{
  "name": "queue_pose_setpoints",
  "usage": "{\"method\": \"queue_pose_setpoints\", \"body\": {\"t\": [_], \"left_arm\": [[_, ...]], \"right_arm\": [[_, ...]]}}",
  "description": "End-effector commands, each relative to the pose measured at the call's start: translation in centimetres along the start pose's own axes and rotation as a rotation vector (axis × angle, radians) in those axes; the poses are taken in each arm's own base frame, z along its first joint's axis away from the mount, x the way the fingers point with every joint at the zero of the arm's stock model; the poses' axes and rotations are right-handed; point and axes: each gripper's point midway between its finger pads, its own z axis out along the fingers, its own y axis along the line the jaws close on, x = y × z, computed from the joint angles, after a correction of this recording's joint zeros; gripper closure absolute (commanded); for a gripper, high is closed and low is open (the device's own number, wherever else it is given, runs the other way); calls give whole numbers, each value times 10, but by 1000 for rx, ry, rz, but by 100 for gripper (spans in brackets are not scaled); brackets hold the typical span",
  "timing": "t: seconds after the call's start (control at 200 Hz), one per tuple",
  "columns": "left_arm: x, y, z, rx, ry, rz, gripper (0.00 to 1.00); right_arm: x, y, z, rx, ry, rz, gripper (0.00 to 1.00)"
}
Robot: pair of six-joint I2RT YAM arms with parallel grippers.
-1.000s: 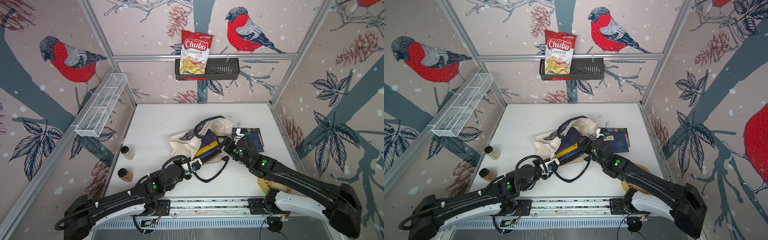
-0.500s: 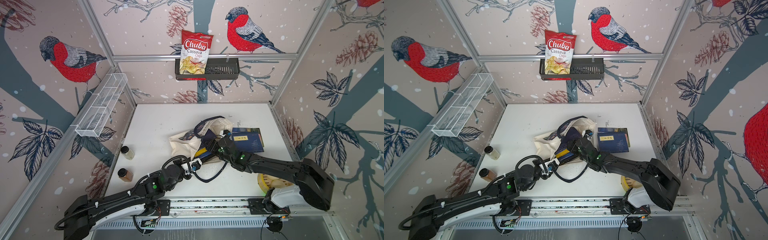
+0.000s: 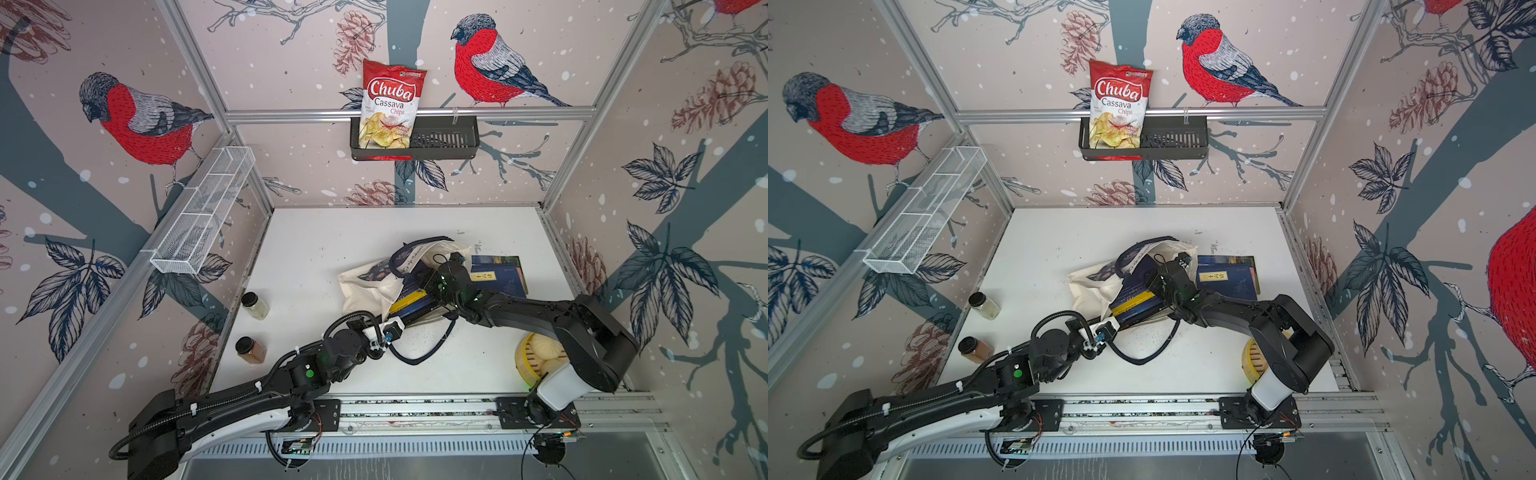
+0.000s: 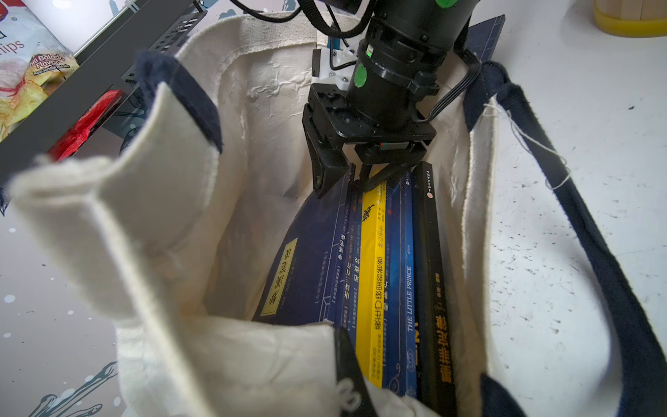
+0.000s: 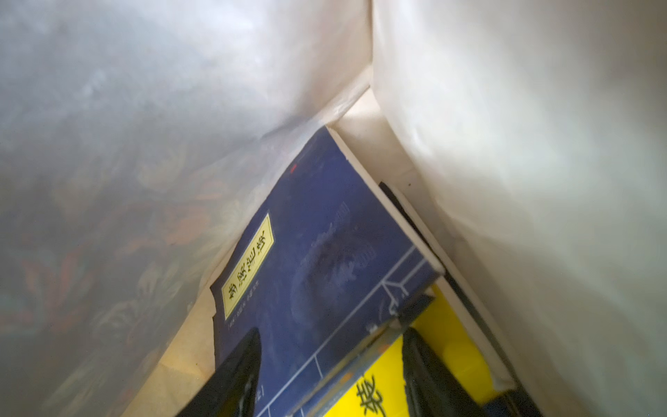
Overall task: Take out the books from the canvas bag
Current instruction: Pick up the book from the canvas bag.
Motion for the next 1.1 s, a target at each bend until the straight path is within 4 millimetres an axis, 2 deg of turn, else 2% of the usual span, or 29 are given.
{"method": "queue_pose_setpoints", "body": {"t": [0.0,0.26,0.56,0.74,0.876,0.966,1.096], "left_arm": [[-20,10,-1,-34,-76,-9,100],[-19,10,-1,-36,-75,-9,100],[-20,10,-1,-35,-77,-10,100],[-20,10,-2,-35,-77,-11,100],[-20,10,-1,-35,-77,-12,100],[-19,10,-1,-35,-75,-11,100],[-20,10,-1,-34,-76,-13,100]], "right_arm": [[-17,4,-1,2,-74,-10,40],[-27,6,12,-4,-95,-31,47],[-42,36,1,-68,-182,-80,48],[-35,47,8,-87,-174,-93,49],[-18,46,25,-86,-111,-67,48],[-11,51,29,-106,-104,-59,47],[-7,52,35,-88,-103,-58,52]]}}
